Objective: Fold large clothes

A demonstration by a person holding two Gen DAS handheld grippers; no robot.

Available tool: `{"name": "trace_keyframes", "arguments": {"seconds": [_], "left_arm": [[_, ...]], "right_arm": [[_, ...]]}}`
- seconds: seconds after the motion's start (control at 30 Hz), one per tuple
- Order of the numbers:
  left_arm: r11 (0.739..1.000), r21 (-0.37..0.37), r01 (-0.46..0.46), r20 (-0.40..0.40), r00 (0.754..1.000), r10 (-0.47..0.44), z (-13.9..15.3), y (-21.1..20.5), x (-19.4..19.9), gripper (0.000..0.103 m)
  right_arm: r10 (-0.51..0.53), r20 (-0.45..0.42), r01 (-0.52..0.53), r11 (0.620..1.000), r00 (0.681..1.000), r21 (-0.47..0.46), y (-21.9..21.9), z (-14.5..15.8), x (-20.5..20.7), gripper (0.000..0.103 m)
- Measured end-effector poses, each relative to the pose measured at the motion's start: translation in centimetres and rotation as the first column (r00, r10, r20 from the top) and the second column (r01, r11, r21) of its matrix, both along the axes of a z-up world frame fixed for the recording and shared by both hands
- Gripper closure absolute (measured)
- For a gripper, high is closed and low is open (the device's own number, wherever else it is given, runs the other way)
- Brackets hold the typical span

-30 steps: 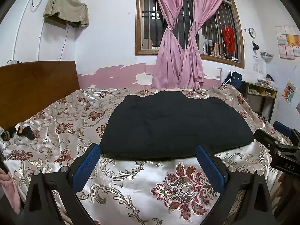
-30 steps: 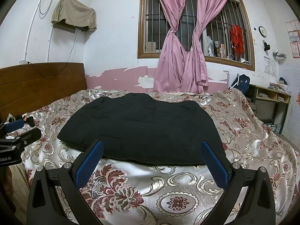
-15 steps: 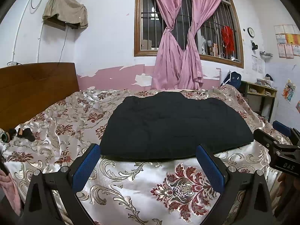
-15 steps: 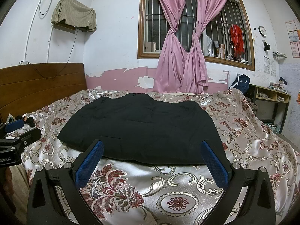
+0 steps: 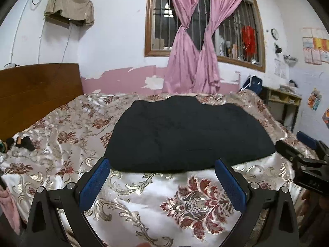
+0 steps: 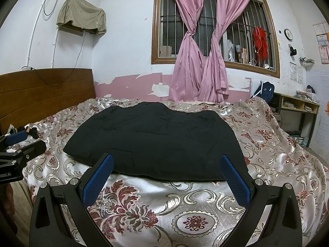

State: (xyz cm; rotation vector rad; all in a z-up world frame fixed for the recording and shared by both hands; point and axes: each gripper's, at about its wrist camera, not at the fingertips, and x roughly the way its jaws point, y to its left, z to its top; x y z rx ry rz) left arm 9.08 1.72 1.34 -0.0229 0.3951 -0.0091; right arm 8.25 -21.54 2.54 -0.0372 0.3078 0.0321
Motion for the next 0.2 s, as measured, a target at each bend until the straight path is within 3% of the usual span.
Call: {"name": "trace_keyframes", "arguments": {"seconds": [0.2], "left_arm": [[1.000,0.006,0.008,0.012,1.000,-0.008,-0.40,0.29,0.06,0.000]], "right_arm": [[-0.001,-0.003,0.001,1.000,1.000,-0.002,0.26,0.08,0.01,0.002]]}}
